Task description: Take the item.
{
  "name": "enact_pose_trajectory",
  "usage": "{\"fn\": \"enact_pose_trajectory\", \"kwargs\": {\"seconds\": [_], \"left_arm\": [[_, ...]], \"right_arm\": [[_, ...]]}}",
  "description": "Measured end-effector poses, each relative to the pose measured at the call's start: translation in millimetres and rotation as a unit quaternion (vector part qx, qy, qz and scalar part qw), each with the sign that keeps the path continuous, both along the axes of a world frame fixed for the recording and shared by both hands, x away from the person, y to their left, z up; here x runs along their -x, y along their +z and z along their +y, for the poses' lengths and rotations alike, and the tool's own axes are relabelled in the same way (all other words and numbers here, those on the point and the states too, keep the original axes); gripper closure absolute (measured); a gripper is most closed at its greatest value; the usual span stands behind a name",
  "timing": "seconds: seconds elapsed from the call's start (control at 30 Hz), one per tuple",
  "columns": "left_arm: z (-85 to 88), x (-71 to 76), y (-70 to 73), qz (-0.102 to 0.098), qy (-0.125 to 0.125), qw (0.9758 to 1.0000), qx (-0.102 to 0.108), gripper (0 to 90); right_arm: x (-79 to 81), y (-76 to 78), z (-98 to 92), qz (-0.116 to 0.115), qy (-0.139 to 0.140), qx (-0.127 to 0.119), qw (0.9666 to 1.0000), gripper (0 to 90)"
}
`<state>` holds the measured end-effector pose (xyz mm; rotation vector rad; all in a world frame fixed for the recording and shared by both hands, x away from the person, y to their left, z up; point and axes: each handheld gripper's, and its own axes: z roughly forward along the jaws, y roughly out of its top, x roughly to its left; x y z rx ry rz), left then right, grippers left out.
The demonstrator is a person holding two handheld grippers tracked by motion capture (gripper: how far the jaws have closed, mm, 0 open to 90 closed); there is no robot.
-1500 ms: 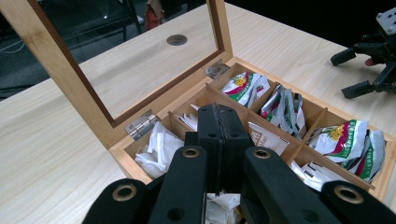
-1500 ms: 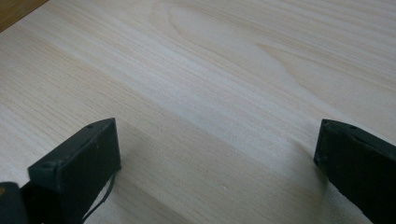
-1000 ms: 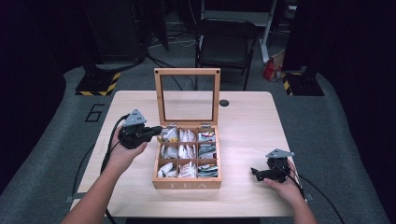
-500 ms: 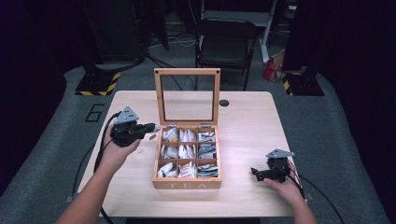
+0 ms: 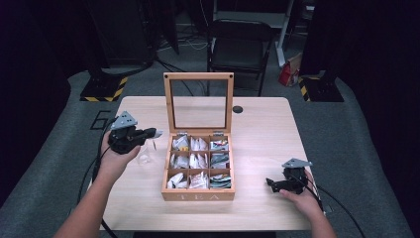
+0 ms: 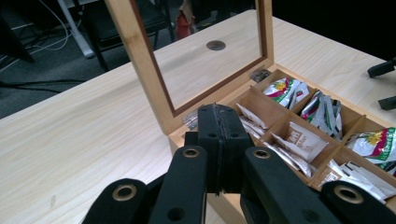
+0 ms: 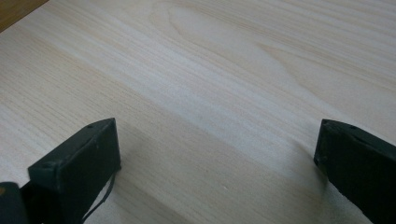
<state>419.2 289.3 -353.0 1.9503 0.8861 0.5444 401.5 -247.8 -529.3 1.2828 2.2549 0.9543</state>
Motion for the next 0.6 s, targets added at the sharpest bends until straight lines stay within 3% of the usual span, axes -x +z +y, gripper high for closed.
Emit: {"fn": "enact_pose_trajectory", "kwargs": {"seconds": [0.6], "left_arm": [[23.7, 0.6, 1.9, -0.002, 0.027, 0.9996, 0.000, 89.5]], "right_arm": [[0.0, 0.0, 0.0, 0.000, 0.000, 0.000, 1.0000, 0.0]]}}
